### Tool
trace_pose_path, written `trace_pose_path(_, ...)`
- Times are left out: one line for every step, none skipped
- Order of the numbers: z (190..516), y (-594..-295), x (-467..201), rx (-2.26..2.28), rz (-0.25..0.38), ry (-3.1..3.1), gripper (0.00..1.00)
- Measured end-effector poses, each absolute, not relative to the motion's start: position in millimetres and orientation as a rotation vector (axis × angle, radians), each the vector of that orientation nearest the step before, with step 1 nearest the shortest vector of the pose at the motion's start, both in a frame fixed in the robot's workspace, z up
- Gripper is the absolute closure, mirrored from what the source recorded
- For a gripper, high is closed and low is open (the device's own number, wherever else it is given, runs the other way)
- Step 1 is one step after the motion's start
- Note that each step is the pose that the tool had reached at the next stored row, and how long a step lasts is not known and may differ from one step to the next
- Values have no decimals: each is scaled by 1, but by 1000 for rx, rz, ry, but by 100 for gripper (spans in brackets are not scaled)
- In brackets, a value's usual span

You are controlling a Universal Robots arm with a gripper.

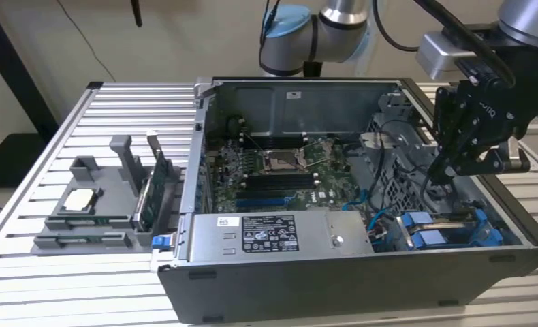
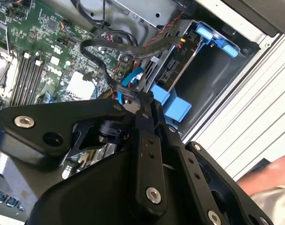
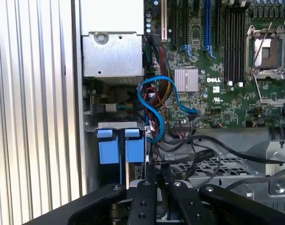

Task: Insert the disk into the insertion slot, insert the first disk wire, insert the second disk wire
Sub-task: 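Insert the second disk wire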

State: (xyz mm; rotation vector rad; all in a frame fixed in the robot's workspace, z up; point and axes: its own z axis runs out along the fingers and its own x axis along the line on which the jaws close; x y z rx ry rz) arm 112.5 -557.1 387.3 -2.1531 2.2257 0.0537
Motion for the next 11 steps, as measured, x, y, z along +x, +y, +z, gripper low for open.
trace_pose_path(387, -557, 112, -2153, 54, 2226, 84)
trace_pose_path(387, -557, 112, -2153, 54, 2226, 84)
trace_pose_path(387, -557, 112, -2153, 54, 2226, 84)
trace_pose_path(387, -557, 112, -2153, 54, 2226, 84)
trace_pose_path(387, -557, 112, -2153, 54, 2226, 84)
trace_pose_path(387, -557, 112, -2153, 54, 2226, 84)
trace_pose_path(387, -557, 112, -2153, 54, 2226, 84)
trace_pose_path(387, -557, 112, -2153, 54, 2226, 84)
trace_pose_path(386, -557, 113, -2153, 54, 2226, 84)
trace_pose_path(386, -557, 113, -2153, 54, 2226, 84)
trace_pose_path(385, -557, 114, -2153, 54, 2226, 84)
